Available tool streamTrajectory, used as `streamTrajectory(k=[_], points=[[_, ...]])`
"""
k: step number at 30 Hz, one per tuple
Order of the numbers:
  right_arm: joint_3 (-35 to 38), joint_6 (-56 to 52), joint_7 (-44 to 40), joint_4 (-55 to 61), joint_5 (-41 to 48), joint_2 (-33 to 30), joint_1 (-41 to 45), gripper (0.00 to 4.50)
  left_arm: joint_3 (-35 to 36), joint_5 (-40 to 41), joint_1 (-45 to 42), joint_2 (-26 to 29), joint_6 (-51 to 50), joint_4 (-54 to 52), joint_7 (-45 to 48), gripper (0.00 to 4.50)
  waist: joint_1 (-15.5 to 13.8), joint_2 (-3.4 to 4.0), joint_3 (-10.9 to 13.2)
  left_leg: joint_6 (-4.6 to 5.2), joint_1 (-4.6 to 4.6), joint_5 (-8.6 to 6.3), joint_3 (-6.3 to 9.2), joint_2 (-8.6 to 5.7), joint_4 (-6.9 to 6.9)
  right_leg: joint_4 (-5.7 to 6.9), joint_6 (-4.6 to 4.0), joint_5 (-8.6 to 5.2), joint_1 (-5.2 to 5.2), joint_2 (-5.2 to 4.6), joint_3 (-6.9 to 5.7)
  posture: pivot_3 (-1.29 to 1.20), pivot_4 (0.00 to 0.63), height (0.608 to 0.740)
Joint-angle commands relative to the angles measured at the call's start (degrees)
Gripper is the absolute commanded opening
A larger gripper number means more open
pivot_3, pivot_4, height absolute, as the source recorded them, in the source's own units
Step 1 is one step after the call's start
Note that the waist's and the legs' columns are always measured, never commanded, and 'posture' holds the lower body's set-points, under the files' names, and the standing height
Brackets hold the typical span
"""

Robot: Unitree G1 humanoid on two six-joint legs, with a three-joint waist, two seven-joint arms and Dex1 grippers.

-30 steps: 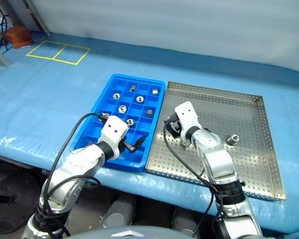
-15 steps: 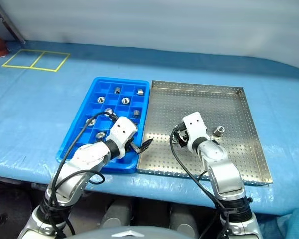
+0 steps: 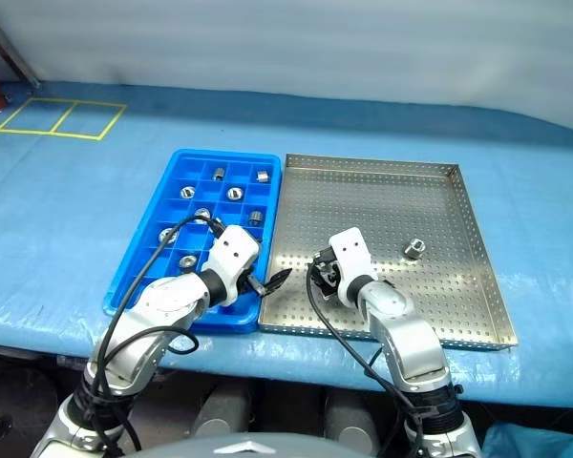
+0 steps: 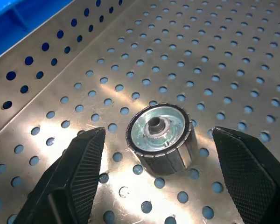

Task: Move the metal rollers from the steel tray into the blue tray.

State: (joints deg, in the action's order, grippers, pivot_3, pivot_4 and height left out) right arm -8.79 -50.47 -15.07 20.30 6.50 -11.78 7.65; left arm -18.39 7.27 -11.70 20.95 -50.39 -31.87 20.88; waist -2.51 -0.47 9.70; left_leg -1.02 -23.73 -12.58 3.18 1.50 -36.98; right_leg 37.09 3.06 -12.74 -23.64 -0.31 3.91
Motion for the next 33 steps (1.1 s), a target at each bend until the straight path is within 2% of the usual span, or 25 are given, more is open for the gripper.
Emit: streamTrajectory(k=[1,2,7,16,19,27,33], points=[[1.5,2.0,-0.1,-1.9,0.8,0.5,0.8,3.48,1.3,-0.5,0.2,0.4,0.8,-2.6,-0.5,4.5,0.0,0.0,0.0,0.0,0.01,0.0,0.0,0.0,-0.01,0.0,0.0,0.0,0.01,0.0,0.01,0.22,0.15,0.74],[1.7,2.3,0.0,-2.3,0.8,0.6,0.9,3.31,1.4,-0.4,0.3,0.5,0.7,-2.8,-0.5,4.5,0.0,0.0,0.0,0.0,0.02,0.0,0.0,0.0,-0.01,0.0,0.0,0.0,0.03,0.0,0.0,0.22,0.15,0.74],[1.9,4.0,0.2,-2.3,0.7,0.6,1.1,1.72,1.8,-0.3,0.8,1.1,0.5,-3.0,-0.7,4.5,0.1,0.0,0.0,0.0,0.03,0.0,0.0,0.01,0.01,0.02,0.01,0.0,0.0,0.01,0.01,0.23,0.15,0.74],[2.3,5.2,0.1,-2.5,0.8,0.3,2.1,1.68,2.6,0.2,1.8,1.6,-0.3,-4.3,-0.8,4.5,0.0,0.0,0.0,0.0,0.03,0.0,-0.01,0.0,-0.02,0.04,0.01,0.01,0.01,0.0,0.01,0.24,0.15,0.74],[1.1,4.7,-2.9,0.6,2.3,-0.9,3.1,1.64,4.2,0.7,3.7,2.4,-2.8,-7.6,-1.3,4.5,0.0,0.0,0.0,0.0,0.01,0.0,-0.01,0.01,0.01,0.04,0.01,0.01,-0.02,0.0,0.01,0.25,0.15,0.74],[-5.8,5.6,-13.4,7.1,7.6,-3.0,9.0,1.64,12.0,3.0,8.9,2.1,-10.9,-20.6,-3.3,4.5,-0.6,0.0,0.0,0.0,0.05,0.0,0.1,0.06,0.03,0.11,-0.05,-0.03,-0.01,0.06,-0.07,0.36,0.15,0.74],[-12.9,4.6,-16.9,4.8,9.6,-0.5,13.0,1.64,18.6,3.9,14.7,4.5,-15.5,-28.1,-5.3,4.5,-2.8,-0.01,0.0,0.0,0.06,0.0,0.13,0.06,0.07,0.11,-0.12,-0.07,-0.01,0.05,-0.09,0.43,0.15,0.74]])
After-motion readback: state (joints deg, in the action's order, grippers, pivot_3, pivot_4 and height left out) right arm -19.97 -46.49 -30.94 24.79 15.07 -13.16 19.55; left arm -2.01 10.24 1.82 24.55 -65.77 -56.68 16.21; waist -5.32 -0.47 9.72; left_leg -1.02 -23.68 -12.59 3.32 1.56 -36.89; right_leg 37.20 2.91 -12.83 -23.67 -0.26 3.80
